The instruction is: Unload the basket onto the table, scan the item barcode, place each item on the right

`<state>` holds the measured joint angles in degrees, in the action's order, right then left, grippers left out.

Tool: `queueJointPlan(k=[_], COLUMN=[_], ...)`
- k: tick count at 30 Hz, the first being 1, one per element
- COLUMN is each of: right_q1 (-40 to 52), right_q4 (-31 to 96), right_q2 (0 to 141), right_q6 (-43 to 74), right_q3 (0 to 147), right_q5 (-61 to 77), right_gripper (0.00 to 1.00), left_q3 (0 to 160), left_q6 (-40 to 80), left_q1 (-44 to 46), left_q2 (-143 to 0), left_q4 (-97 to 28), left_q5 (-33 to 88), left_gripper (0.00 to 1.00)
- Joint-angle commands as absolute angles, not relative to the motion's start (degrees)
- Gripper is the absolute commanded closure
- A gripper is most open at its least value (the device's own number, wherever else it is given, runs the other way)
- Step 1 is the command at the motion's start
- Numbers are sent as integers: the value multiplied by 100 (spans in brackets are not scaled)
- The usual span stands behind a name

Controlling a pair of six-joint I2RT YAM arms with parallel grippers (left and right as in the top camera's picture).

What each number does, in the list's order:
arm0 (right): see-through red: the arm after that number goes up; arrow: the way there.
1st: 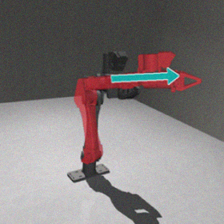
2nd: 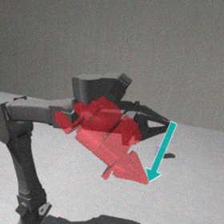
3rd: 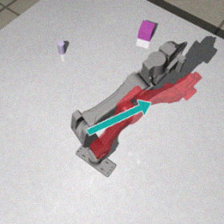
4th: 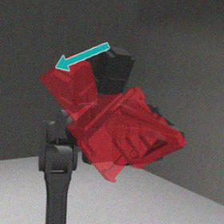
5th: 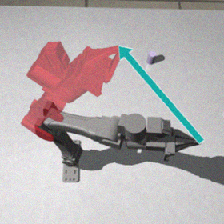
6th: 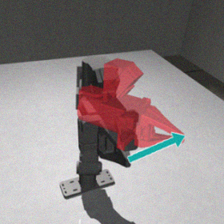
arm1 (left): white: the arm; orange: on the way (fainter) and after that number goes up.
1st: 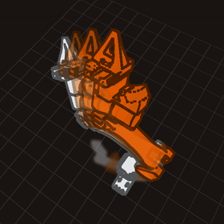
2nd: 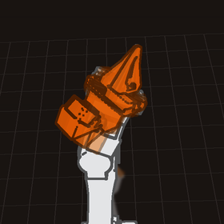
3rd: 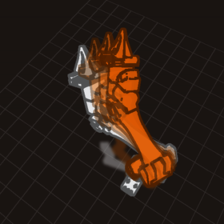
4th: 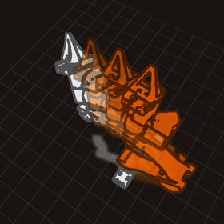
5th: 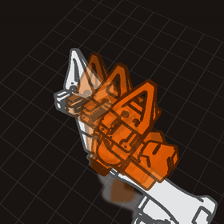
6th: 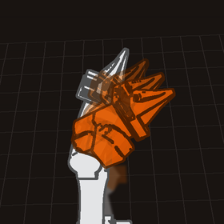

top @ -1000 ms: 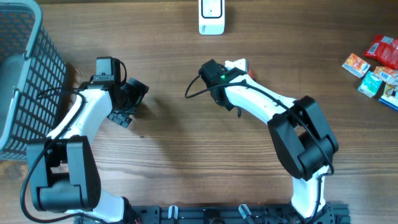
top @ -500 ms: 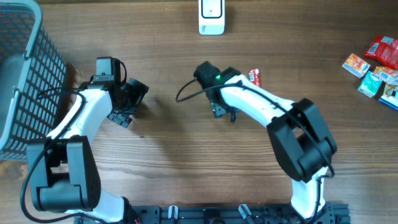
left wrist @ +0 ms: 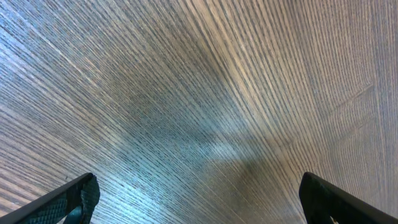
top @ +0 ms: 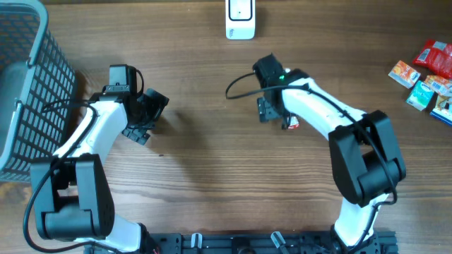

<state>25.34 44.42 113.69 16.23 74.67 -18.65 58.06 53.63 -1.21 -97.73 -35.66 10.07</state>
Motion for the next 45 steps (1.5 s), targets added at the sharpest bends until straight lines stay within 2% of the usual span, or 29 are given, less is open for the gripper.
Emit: queueJointPlan(k=[1, 4, 8, 11, 15, 18, 21, 30, 38, 45], right_q1=[2526, 2515, 2504, 2504, 2493, 2416, 2252, 2139, 2141, 2182], right_q4=[4125, 4099, 3990, 3911, 3852, 3828, 3785, 4034, 3824, 2869], right_q2=[11306, 11306, 11306, 11306, 11306, 11306, 11303, 11109, 10702, 10746], right_q6=[1586, 1673, 1669, 1673, 1673, 1667, 1671, 1660, 1372, 2388], right_q3=[7061, 7041, 6956, 6842, 6746, 6746, 6748, 6877, 7026, 6412], right_q5=[-2482, -2482, -2502, -2480, -2477, -2231, -1726, -222, 3570, 5529], right_gripper=[16, 25, 49, 61, 67, 76, 94, 96, 96, 96], left_q3=[5791, 5791, 5791, 5791, 5791, 5791, 5791, 5791, 5791, 5791], left_q6=[5269, 5269, 5271, 5271, 5269, 5269, 5269, 5269, 5269, 5269], left_q1=[-106, -106, -106, -106, -106, -106, -106, -106, -106, -106], left_q2=[-9782, -9782, -9782, -9782, -9782, -9782, -9782, -9782, -9782, -9782], left_q4=[-3562, -3562, -3562, -3562, -3562, -3562, -3562, -3562, -3562, -3562], left_q5=[910, 910, 910, 910, 910, 910, 910, 910, 910, 910], left_gripper=[0, 0, 0, 0, 0, 0, 0, 0, 0, 0])
